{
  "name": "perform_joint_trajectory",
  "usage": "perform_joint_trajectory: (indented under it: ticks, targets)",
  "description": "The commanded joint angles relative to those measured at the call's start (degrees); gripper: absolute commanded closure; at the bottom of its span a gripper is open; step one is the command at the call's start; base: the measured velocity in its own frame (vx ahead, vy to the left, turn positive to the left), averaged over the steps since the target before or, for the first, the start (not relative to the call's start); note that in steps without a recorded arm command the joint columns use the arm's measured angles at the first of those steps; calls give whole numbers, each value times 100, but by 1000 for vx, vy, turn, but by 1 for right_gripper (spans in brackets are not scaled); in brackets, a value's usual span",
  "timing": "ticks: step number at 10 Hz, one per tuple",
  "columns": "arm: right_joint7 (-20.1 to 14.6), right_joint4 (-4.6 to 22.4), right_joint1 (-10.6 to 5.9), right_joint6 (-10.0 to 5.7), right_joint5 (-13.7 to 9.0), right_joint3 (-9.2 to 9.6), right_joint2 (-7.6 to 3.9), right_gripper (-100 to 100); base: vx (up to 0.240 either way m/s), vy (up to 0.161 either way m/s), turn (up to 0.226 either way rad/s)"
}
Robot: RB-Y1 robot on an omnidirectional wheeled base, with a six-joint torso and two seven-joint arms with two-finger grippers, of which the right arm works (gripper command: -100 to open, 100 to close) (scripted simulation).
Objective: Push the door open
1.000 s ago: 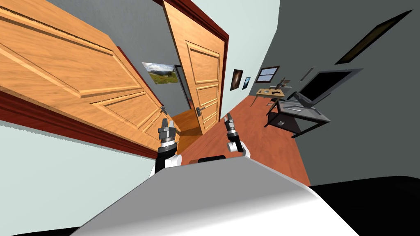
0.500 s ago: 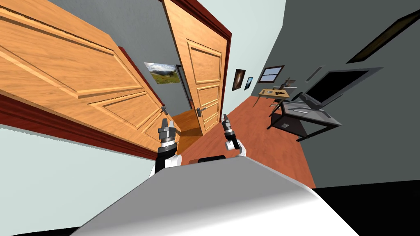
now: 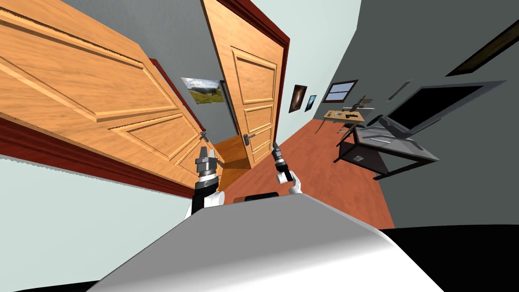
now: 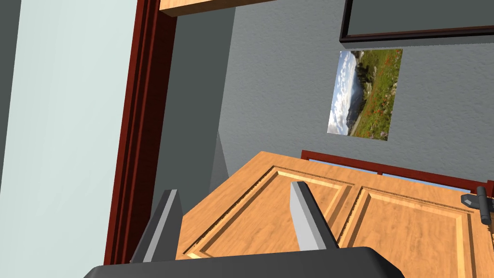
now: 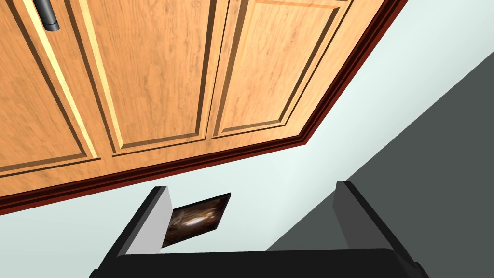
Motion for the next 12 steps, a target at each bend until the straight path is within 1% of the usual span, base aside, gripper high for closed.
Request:
perform_joint_trajectory:
  ticks: [1,4,5,8,9,10,11,12]
  targets:
    - [-25,286,-170,-2,-8,45,10,-100,56,-18,38]
    - [-124,917,-613,33,-48,138,-6,-100,81,-42,83]
    - [-124,992,-613,33,-48,138,-6,-100,66,-47,32]
    - [-224,1587,-1057,69,-88,231,-2,-100,74,-36,74]
    - [-224,1674,-1057,69,-88,231,-2,-100,63,-26,31]
    - [-257,1853,-1204,81,-101,262,1,-100,57,-20,46]
    - [-257,1900,-1204,81,-101,262,1,-100,43,-25,25]
    - [-289,2121,-1348,92,-114,292,9,-100,47,-30,53]
